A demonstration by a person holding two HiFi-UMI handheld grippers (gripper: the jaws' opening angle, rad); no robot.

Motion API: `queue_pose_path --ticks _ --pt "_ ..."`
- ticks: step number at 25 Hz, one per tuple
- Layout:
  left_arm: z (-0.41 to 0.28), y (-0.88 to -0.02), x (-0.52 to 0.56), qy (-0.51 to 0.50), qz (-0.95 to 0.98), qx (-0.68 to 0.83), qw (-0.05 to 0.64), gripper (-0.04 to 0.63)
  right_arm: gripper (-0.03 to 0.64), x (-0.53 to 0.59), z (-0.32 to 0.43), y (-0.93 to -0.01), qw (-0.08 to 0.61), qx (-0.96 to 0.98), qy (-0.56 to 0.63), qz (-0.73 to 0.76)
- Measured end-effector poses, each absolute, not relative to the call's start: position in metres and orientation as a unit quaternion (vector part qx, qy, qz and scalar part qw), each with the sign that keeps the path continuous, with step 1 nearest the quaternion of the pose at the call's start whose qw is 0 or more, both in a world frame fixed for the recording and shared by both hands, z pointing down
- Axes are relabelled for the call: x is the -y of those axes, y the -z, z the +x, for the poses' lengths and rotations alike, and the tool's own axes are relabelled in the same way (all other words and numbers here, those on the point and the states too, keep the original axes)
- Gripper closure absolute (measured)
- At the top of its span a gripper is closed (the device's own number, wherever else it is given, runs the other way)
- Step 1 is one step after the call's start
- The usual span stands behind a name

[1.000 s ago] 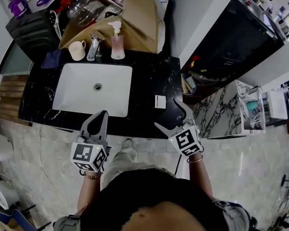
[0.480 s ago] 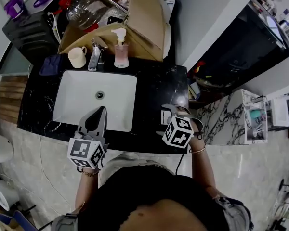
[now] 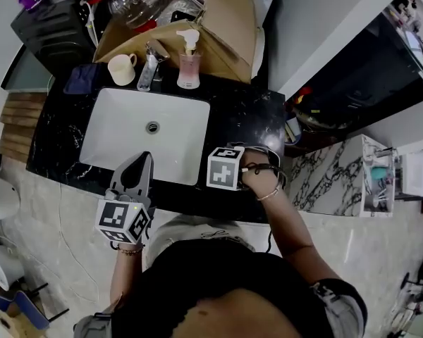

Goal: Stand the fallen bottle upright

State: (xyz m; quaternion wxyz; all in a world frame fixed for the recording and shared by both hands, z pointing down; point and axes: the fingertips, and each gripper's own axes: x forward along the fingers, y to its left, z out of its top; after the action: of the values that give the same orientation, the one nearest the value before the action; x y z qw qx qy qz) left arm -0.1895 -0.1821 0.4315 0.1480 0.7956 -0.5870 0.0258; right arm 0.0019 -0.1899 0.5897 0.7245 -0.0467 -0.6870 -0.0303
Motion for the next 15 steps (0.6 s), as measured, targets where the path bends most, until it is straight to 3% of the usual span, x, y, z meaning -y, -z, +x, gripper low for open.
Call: queue_pose_path --ticks 6,15 --pt "-0.200 -0.429 0.165 -0.012 0.769 0.621 0.150 0.592 0.400 0.189 0.017 -0.606 0.792 0.604 0.031 -0.083" --pt "-0.194 -0.434 0.155 0.001 0.750 0.640 0.167 0.592 0.390 0.187 0.020 -0.630 0.801 0.587 0.050 -0.108"
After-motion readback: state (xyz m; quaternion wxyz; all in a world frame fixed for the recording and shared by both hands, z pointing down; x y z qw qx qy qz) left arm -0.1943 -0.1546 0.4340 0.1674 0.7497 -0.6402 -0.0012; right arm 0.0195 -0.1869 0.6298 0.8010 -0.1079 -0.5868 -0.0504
